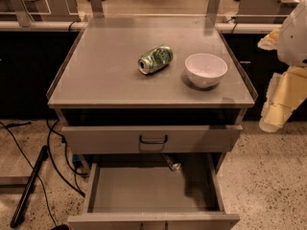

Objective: Pick redbull can from middle drawer and place on counter

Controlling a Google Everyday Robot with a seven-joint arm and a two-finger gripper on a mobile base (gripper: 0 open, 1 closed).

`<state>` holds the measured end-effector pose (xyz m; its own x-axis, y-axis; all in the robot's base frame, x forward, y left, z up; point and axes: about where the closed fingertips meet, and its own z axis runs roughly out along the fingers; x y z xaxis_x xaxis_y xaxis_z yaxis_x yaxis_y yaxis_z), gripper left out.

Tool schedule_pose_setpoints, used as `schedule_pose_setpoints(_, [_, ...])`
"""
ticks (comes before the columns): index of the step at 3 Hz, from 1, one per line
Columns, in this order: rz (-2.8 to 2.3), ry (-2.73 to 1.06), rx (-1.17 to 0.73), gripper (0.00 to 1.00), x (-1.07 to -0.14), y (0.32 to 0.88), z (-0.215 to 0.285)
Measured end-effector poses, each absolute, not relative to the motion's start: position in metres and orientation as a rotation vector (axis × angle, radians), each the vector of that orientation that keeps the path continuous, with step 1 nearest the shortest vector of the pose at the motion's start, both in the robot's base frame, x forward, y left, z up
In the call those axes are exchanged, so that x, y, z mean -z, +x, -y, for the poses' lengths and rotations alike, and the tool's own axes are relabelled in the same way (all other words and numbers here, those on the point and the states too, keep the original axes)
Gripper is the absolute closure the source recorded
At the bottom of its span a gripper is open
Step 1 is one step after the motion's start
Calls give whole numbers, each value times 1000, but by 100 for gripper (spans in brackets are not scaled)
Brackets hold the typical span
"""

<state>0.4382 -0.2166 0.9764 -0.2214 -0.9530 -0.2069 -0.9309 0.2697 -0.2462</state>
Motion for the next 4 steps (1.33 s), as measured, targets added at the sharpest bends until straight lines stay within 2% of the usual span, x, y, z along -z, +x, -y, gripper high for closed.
schedule_pose_setpoints(1, [-2231,-1724,99,0,-976,438,217])
schedule_pose_setpoints(4, [-2279,-1553,44,68,-934,434,194])
